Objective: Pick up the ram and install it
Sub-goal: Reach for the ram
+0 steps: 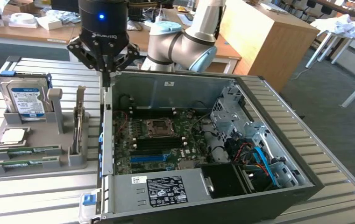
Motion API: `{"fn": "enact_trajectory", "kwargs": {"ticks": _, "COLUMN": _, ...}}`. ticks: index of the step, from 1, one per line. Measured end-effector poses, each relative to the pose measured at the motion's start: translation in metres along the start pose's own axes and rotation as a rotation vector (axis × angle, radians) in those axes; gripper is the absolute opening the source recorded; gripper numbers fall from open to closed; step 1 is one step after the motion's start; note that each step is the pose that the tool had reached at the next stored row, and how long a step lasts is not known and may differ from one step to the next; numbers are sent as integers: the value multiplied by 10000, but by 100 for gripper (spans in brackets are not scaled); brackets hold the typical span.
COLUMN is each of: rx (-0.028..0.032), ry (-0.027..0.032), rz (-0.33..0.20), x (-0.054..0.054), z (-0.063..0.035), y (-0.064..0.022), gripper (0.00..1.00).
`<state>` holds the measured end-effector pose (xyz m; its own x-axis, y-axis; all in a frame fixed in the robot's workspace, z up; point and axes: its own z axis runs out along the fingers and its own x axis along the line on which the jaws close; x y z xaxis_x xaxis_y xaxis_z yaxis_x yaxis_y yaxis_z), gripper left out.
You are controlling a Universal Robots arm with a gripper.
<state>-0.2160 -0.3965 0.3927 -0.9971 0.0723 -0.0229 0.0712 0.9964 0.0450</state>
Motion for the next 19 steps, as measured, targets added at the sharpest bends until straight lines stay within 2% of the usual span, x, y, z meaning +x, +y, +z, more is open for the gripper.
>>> {"fn": "enact_trajectory", "kwargs": {"ticks": 19, "rx": 0, "ry": 6, "rz": -36, "x": 438, "z": -7, "y": -11, "gripper": 10}}
